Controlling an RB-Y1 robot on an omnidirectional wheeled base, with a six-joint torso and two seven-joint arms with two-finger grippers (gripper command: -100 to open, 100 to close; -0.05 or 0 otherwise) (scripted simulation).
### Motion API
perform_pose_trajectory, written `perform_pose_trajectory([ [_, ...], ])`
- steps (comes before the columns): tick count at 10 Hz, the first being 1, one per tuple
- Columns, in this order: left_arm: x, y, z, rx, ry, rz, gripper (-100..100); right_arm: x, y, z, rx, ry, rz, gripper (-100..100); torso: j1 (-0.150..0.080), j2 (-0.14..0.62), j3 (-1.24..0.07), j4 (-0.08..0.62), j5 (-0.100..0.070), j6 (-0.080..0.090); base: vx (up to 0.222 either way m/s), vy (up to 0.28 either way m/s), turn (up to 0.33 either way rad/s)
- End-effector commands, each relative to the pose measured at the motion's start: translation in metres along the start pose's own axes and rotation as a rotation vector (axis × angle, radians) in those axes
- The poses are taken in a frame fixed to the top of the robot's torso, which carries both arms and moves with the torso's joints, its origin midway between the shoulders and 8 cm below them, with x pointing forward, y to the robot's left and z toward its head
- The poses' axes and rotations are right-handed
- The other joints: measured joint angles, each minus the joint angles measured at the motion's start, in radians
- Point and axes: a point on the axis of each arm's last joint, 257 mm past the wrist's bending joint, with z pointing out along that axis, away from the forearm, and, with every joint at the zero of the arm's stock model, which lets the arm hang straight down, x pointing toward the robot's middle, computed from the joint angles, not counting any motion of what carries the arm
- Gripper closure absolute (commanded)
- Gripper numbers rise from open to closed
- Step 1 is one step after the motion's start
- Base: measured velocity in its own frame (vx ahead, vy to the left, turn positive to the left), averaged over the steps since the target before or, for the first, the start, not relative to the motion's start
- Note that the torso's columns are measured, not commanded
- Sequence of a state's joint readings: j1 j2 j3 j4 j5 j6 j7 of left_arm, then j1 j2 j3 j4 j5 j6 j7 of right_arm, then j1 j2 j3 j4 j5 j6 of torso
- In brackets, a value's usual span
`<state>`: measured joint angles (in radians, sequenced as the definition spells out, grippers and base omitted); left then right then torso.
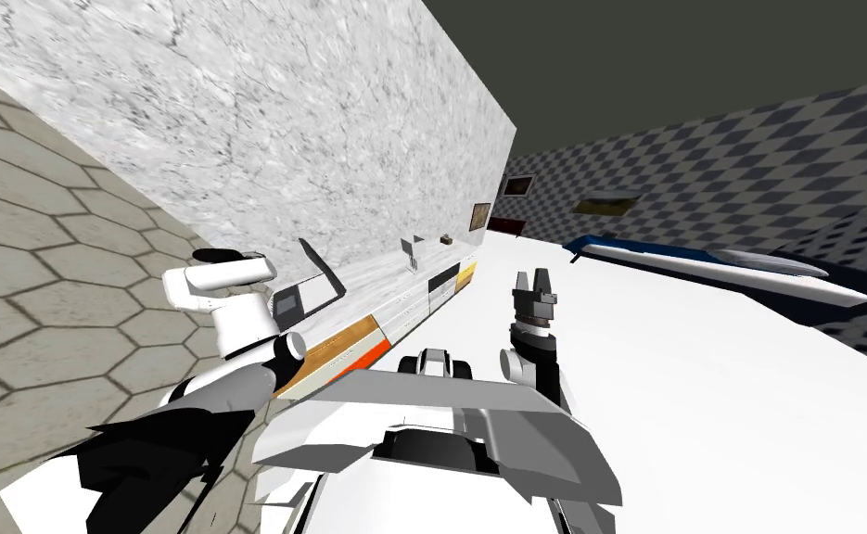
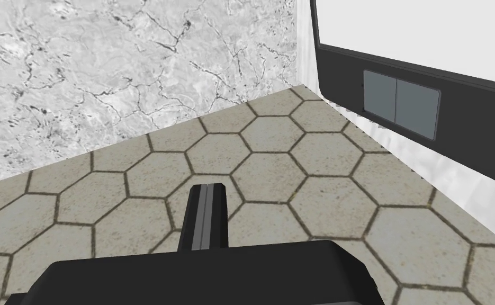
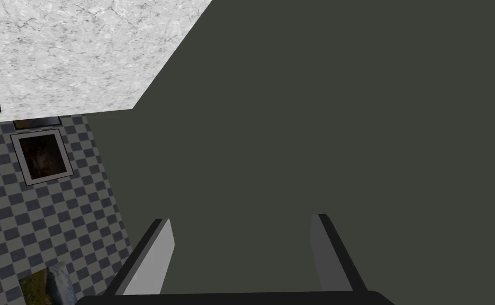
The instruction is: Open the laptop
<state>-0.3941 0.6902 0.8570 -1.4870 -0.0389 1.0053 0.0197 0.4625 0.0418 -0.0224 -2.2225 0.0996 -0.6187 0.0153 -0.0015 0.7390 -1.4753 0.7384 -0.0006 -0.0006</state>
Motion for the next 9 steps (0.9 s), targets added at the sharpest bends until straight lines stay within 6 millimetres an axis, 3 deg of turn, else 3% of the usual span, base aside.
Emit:
perform_pose_trajectory([
  [1,-0.007,0.018,0.012,-0.043,-0.008,-0.012,100,0.000,0.000,0.000,0.000,0.000,0.000,0,0.002,-0.002,-0.001,0.000,0.001,-0.001,-0.034,-0.001,0.058],
  [2,-0.037,0.003,0.017,-0.005,-0.049,-0.065,100,0.000,0.000,0.000,0.000,0.000,0.000,0,0.003,-0.005,-0.003,-0.001,0.001,0.000,-0.152,0.000,-0.308],
  [3,-0.041,0.022,0.024,-0.049,-0.054,-0.077,100,0.000,0.000,0.000,0.000,0.000,0.000,0,0.002,0.001,0.000,0.000,0.001,0.002,-0.183,0.000,-0.362],
  [4,-0.065,0.008,0.028,-0.011,-0.086,-0.118,100,0.000,0.000,0.000,0.000,0.000,0.000,0,0.001,0.003,0.002,0.001,0.001,0.001,-0.248,-0.001,-0.448],
  [6,-0.072,0.033,0.036,-0.065,-0.094,-0.143,100,0.000,0.000,0.000,0.000,0.000,0.000,0,0.002,0.000,0.000,0.000,0.000,0.000,-0.126,-0.015,-0.175],
  [7,-0.101,0.019,0.037,-0.021,-0.130,-0.198,100,0.000,0.000,0.000,0.000,0.000,0.000,0,0.002,-0.008,-0.005,-0.002,0.001,0.000,-0.145,-0.039,-0.392],
  [9,-0.102,0.038,0.043,-0.061,-0.132,-0.211,100,0.000,0.000,0.000,0.000,0.000,0.000,0,0.001,-0.002,-0.001,-0.001,0.000,0.000,-0.111,-0.028,-0.168],
])
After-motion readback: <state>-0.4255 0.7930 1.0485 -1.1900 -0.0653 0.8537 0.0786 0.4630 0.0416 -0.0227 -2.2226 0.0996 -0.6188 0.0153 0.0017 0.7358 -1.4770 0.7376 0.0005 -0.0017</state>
